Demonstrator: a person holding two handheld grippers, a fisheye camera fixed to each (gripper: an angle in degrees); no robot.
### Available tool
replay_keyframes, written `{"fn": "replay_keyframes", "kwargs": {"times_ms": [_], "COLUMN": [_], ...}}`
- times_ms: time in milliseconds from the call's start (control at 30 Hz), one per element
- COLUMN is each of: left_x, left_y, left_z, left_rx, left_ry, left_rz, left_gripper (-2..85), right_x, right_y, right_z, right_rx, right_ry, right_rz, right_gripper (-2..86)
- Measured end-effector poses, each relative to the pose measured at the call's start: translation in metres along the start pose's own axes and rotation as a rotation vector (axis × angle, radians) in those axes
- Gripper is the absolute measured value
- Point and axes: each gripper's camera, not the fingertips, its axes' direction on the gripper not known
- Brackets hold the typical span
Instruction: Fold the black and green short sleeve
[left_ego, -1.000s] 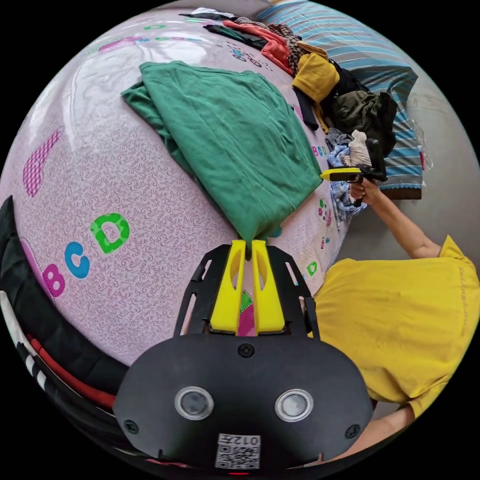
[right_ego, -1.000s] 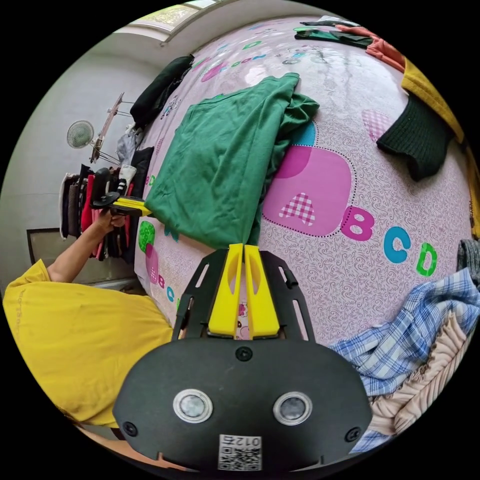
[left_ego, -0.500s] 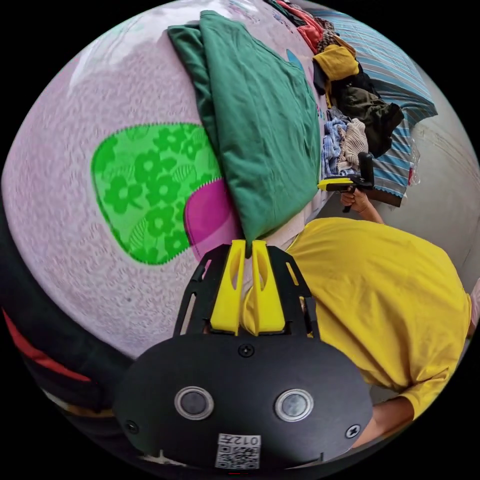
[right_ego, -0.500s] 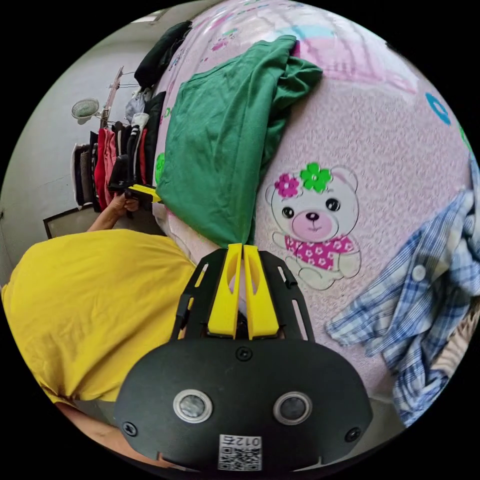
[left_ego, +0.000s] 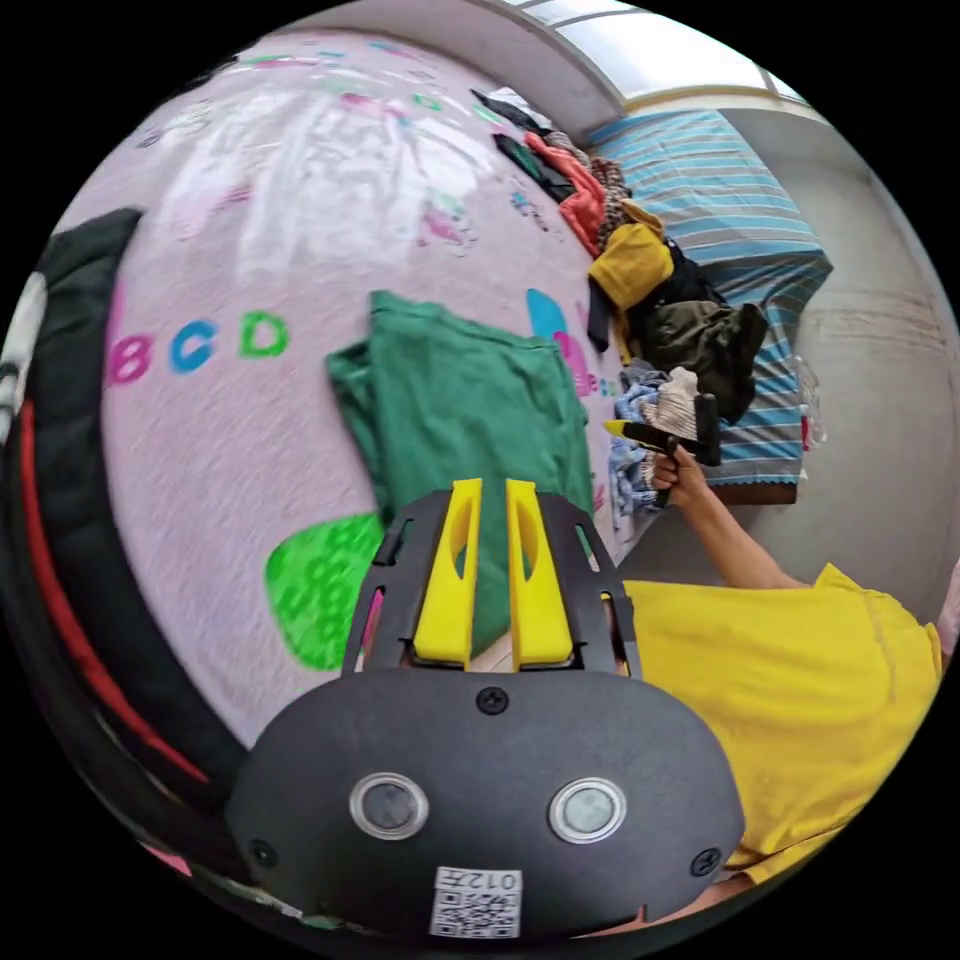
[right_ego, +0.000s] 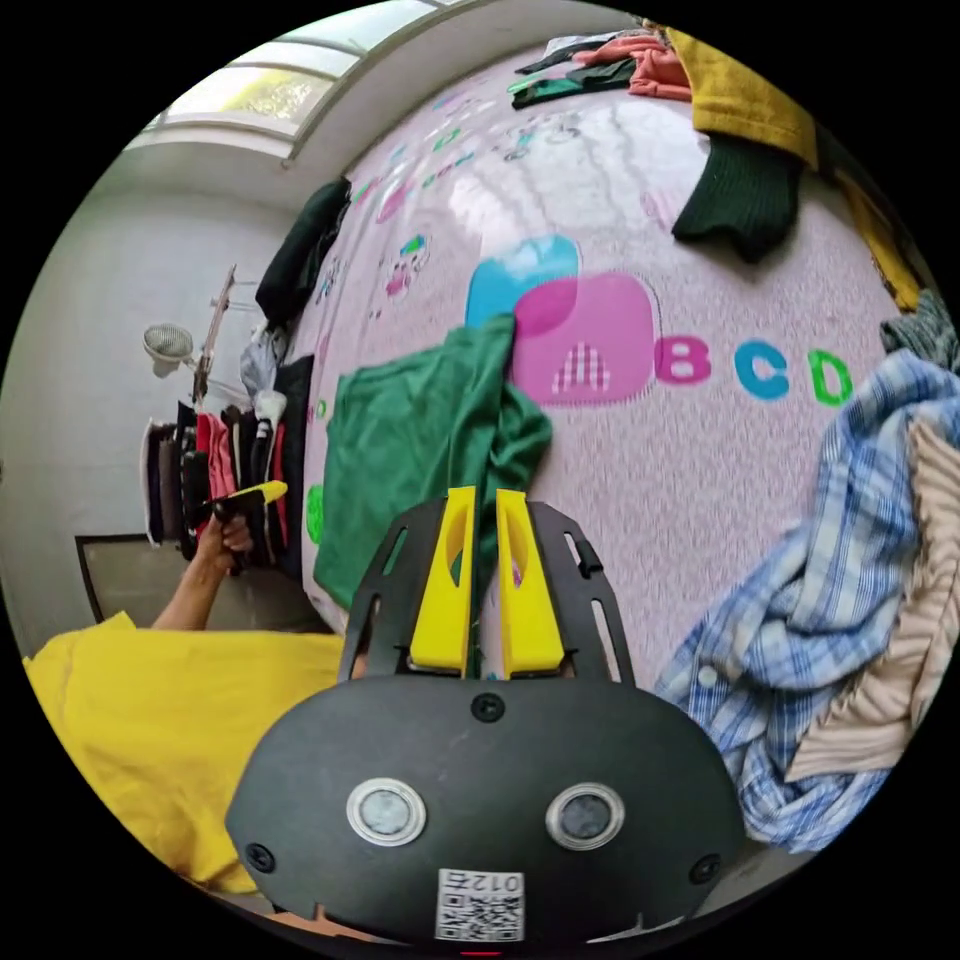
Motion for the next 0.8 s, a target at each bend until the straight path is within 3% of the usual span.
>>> {"fn": "replay_keyframes", "kwargs": {"times_ms": [67,200,367,667,800], "left_x": [0.019,0.036,0.045,0.052,0.047], "left_y": [-0.048,-0.106,-0.161,-0.180,-0.167], "left_z": [0.036,0.092,0.146,0.167,0.143], "left_rx": [-0.049,-0.156,-0.223,-0.238,-0.184], "left_ry": [0.070,0.045,0.068,0.050,0.070], "left_rz": [0.026,0.006,-0.049,-0.081,-0.099], "left_gripper": [3.5,5.1,7.8,5.9,3.1], "right_x": [0.001,0.001,-0.018,-0.096,-0.102], "right_y": [-0.032,-0.061,-0.056,0.004,0.026], "right_z": [0.012,0.036,0.050,0.057,0.055], "right_rx": [0.024,-0.001,0.028,0.102,0.072], "right_ry": [0.013,0.078,0.056,0.009,0.164], "right_rz": [0.033,0.056,-0.047,-0.363,-0.334], "right_gripper": [2.0,2.2,1.5,1.2,1.6]}}
